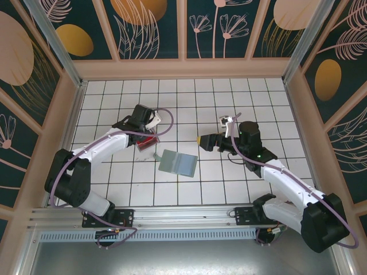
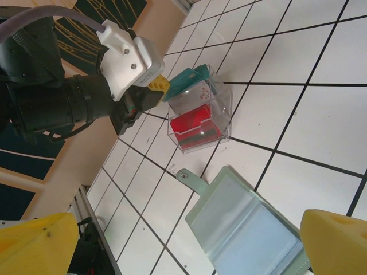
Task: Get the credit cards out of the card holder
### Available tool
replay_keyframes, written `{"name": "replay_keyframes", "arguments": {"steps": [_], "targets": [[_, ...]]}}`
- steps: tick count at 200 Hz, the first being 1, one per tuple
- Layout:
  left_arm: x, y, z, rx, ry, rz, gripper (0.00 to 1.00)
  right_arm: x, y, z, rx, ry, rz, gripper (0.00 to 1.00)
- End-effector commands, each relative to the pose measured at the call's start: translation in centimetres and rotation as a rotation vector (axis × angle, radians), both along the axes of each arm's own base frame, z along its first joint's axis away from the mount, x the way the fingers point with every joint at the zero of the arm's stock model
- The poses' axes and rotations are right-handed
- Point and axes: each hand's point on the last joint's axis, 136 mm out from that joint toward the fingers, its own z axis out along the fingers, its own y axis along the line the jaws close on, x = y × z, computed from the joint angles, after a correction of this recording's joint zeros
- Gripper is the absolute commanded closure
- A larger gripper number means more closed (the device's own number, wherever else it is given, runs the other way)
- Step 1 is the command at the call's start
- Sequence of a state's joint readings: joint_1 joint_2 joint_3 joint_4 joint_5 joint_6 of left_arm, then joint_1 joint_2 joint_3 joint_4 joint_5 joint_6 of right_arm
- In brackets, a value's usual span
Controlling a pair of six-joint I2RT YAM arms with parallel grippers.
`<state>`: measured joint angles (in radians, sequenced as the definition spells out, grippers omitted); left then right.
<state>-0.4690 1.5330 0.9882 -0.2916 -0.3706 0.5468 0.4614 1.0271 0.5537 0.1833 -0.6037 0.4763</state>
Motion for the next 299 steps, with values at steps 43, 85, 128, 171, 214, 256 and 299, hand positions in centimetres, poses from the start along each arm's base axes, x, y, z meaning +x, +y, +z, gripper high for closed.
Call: {"name": "replay_keyframes", "arguments": {"steps": [43,85,128,171,214,256,299], "targets": [[1.8,1.2,0.2,0.033,-0.069,0.049,0.69,0.3,0.1,0.9,0.022,-0.028,0.012,0.01],[2.3,2.1,0.9,0.039,-0.100,0.075,0.68,0.3,0.1,0.9,0.026,-0.023,0.010,0.01],[2.0,2.7,0.8,0.047,-0.116,0.096,0.42,0.4,0.1,0.8,0.028,-0.012,0.009,0.01],[3.3,1.8,5.5,-0.103,-0.220,0.163,0.27,1.5,-1.0,0.2,-0.011,-0.012,-0.076,0.01],[3.9,1.1,9.7,-0.319,-0.283,0.290,0.02,3.3,-3.3,-0.2,-0.077,-0.026,-0.233,0.01],[2.5,2.1,13.0,-0.584,-0.392,0.463,0.01,5.7,-7.8,-0.7,-0.195,-0.060,-0.485,0.01],[-0.7,6.6,12.5,-0.762,-0.544,0.769,0.02,7.1,-12.3,-0.9,-0.297,-0.148,-0.716,0.01]]}}
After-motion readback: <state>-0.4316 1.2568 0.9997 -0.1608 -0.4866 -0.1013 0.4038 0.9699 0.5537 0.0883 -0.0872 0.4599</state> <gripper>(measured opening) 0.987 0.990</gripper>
